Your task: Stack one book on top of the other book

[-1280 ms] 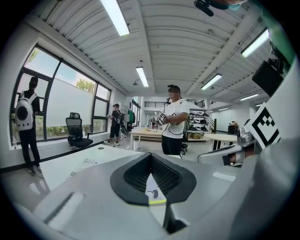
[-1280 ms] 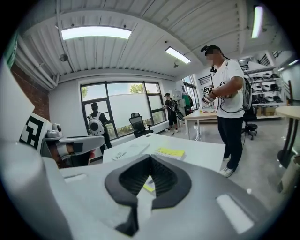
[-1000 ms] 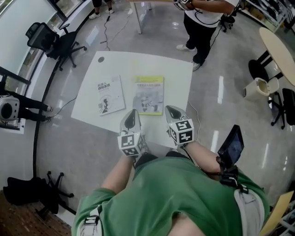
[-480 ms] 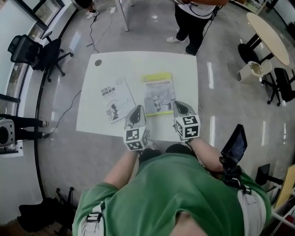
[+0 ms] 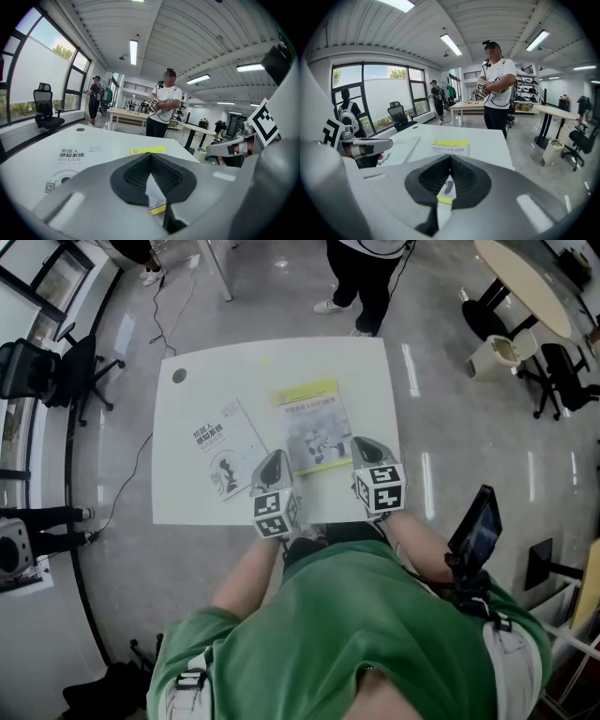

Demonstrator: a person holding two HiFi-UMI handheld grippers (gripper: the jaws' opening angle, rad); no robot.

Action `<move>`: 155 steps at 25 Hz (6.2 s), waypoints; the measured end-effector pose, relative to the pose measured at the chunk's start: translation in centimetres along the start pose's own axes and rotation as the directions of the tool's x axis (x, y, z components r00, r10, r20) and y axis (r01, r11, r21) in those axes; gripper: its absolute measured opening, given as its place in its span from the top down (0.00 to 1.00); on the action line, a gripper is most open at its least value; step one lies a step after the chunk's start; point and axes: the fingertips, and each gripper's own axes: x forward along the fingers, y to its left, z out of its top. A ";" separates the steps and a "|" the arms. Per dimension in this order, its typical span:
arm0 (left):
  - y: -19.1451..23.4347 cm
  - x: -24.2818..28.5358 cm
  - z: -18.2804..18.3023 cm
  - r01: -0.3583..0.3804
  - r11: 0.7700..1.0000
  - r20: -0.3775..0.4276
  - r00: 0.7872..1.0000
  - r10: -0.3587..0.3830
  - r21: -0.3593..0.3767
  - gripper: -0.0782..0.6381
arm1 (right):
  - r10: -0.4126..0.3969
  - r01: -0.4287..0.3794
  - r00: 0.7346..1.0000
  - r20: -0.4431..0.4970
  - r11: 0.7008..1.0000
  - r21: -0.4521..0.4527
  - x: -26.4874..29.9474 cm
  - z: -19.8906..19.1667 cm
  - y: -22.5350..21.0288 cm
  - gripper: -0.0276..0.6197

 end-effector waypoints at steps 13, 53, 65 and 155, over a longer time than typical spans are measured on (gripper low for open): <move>2.6 6.1 -5.0 -0.043 0.999 -0.196 0.980 0.039 -0.018 0.88 | 0.023 -0.016 0.994 -0.107 0.998 0.065 6.5 -3.0 -2.5 0.95; 2.1 11.5 -10.5 -0.025 0.971 -0.503 0.859 -0.100 -0.236 0.52 | 0.179 -0.149 0.933 -0.311 0.982 0.117 12.7 -7.5 -2.5 0.70; 1.2 11.5 -10.1 0.032 0.862 -0.440 0.850 -0.290 -0.506 0.56 | 0.161 -0.123 0.938 -0.306 0.983 0.139 13.1 -7.3 -3.4 0.73; -4.4 13.4 -10.3 0.131 0.876 -0.415 0.842 -0.345 -0.464 0.73 | 0.191 -0.141 0.914 -0.358 0.977 0.162 11.2 -9.3 -6.0 0.73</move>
